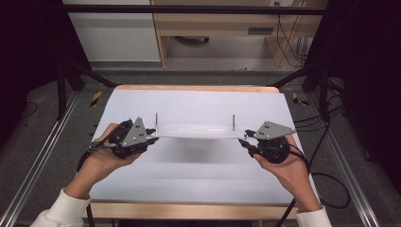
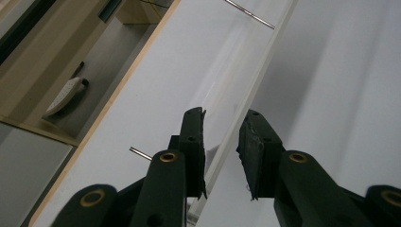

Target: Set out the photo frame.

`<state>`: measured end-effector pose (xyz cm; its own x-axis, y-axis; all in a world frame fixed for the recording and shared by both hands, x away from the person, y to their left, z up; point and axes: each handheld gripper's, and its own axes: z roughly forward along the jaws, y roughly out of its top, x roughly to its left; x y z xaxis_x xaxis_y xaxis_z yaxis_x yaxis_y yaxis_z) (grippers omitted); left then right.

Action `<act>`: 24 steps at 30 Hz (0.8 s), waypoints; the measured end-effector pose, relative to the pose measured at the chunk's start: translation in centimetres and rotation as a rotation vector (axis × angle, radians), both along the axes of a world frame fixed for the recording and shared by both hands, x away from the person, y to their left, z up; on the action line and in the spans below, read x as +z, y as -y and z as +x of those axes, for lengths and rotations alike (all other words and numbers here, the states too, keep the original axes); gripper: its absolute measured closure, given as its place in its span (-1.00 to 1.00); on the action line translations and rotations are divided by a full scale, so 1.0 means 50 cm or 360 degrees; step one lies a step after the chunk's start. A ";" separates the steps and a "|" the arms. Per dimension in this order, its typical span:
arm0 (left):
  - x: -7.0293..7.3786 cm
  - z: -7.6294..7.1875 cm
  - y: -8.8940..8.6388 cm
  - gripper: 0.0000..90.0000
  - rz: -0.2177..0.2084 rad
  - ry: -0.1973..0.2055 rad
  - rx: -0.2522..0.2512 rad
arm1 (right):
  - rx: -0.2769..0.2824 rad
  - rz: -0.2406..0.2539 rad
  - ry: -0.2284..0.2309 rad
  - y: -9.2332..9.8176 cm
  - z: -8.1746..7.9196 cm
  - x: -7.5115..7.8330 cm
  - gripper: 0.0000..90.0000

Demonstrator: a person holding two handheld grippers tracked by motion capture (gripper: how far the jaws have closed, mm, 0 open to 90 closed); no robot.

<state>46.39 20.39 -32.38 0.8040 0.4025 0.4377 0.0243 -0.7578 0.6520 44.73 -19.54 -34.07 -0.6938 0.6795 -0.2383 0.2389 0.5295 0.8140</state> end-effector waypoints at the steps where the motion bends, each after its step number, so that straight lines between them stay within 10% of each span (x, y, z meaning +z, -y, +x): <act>1: 0.002 0.002 0.000 0.57 -0.0001 0.0003 -0.0002 | -0.0003 0.0004 0.0008 0.001 0.001 0.000 0.38; 14: 0.037 0.056 -0.001 0.48 -0.0069 0.0016 0.0021 | -0.0059 0.0072 0.0040 0.000 0.045 0.034 0.39; 24: 0.074 0.051 -0.029 -0.23 -0.0499 0.0118 0.0143 | -0.0102 0.0099 0.0021 -0.001 0.081 0.054 0.40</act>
